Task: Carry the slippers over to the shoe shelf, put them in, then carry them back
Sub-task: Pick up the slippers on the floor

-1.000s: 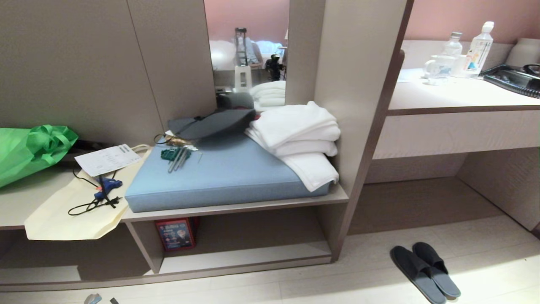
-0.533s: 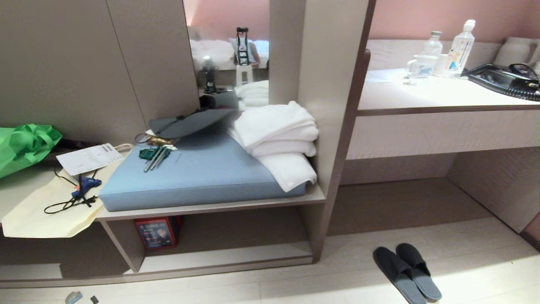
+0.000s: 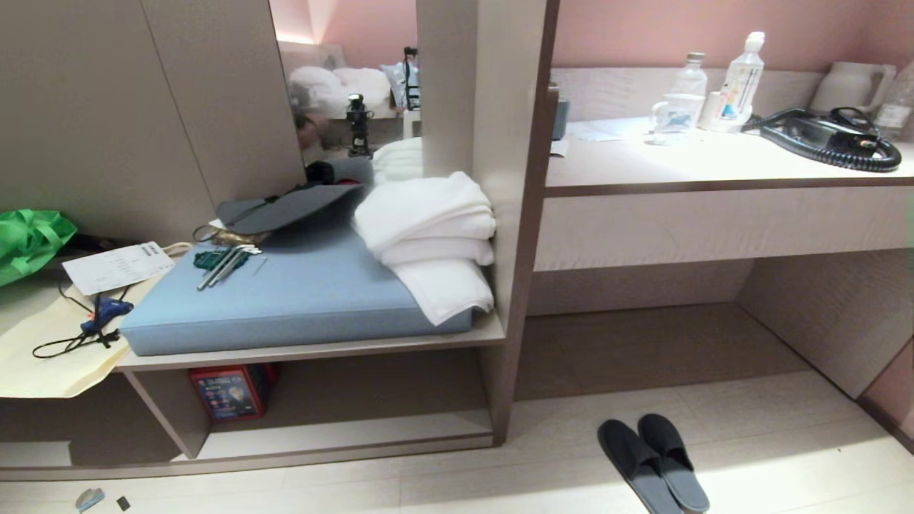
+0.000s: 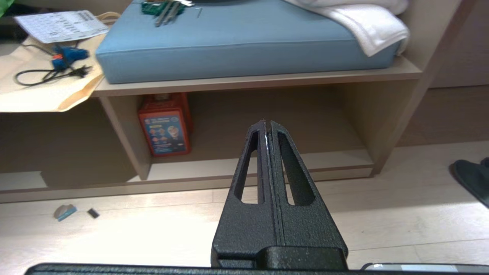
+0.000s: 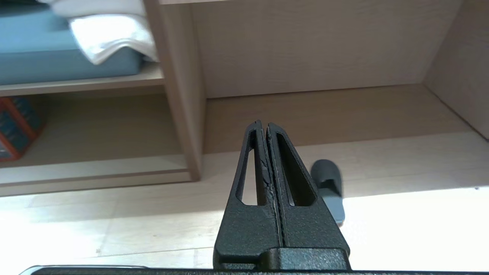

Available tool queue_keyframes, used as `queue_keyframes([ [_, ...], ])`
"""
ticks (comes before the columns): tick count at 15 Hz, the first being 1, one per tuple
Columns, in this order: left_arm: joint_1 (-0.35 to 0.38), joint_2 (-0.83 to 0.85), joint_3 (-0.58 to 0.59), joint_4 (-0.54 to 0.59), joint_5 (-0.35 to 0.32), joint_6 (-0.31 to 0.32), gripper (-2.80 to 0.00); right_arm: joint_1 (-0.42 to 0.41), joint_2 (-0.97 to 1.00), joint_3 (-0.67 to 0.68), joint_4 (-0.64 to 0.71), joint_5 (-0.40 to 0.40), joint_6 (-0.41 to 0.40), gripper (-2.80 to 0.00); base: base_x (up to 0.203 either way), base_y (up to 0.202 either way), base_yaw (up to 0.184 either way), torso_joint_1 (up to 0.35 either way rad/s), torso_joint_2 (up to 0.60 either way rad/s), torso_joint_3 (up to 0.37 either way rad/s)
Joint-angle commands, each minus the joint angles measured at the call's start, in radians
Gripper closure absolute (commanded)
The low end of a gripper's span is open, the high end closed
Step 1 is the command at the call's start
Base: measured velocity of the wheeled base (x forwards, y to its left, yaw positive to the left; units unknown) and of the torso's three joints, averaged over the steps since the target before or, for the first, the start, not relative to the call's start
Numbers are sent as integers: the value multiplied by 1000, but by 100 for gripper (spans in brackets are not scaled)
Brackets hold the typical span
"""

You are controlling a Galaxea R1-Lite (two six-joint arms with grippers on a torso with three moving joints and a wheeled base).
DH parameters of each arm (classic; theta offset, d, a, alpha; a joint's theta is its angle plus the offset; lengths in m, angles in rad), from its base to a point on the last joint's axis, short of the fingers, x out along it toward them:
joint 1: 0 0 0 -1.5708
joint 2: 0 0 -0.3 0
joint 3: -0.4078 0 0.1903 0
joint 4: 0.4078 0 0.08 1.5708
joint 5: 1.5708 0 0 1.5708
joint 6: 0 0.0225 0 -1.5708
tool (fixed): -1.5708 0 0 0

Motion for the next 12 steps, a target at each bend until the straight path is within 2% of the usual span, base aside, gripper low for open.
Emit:
queue_keyframes([
  [1,0,1,0,0,0,-1,0,0,1,1,0,0,1,0,0,-198,2,2,1,-2],
  [12,0,1,0,0,0,-1,0,0,1,1,0,0,1,0,0,-197,1,3,3,3],
])
